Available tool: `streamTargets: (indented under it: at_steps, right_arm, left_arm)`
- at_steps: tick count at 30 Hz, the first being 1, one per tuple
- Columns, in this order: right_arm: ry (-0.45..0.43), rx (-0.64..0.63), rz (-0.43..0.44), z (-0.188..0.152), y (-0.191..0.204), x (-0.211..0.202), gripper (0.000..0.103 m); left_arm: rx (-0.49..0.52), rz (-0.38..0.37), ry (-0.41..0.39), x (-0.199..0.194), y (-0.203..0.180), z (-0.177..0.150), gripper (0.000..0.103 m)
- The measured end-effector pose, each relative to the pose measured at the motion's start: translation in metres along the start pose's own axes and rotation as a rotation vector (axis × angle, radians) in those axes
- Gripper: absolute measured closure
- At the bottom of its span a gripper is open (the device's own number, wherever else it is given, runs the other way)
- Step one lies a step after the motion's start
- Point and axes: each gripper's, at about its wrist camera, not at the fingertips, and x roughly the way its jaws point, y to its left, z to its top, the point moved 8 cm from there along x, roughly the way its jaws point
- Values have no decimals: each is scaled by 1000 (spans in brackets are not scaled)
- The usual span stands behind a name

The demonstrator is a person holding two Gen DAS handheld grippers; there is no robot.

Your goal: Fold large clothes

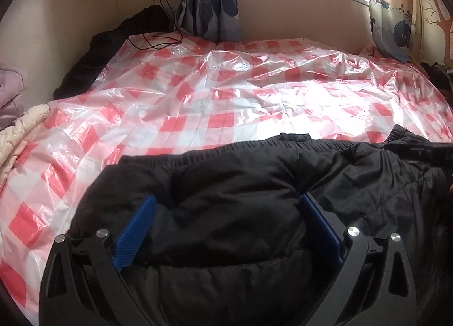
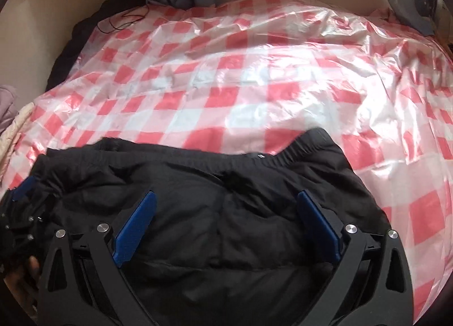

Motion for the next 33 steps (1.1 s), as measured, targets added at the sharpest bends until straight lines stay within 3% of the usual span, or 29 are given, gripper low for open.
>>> streamTargets:
  at_steps: [1,2,4,9,13,16,21,24,27,30,33]
  right_arm:
    - [30,25,0,-12,-12,11,7]
    - [61,51,64,-23,-19,21,7]
    - [5,83,94,-30,-25,24,7]
    - [33,39,71,-36,-19,25,7]
    - [-14,66,127,-42,-23,-21,7]
    - [-17,17,109,-65,-29,-41,7]
    - [13,-37,116,-85,-31,-53,7]
    - [11,2,171,-96,-35,-86,7]
    - [-8,23,187,-121,-50,-127,7]
    - [-20,140,186,-156,-83,-160,7]
    - [6,288,216,-188,-112,-174,7]
  left_arm:
    - [-12,-14,9,3,1,-4,7]
    - [-42,-54,11,4,2,-7,6]
    - [-60,-73,2,4,3,-8,7]
    - [-21,1,-53,-15,2,-10,7]
    - [77,33,-154,-58,-8,-12,7]
    - [140,54,-199,-78,-14,-20,7]
    - [208,82,-127,-77,-8,-50,7]
    - [235,105,-176,-106,-5,-58,7]
    - [206,72,-196,-135,-5,-71,7]
    - [147,9,-156,-152,1,-92,7]
    - [-17,-109,-90,-166,23,-111,7]
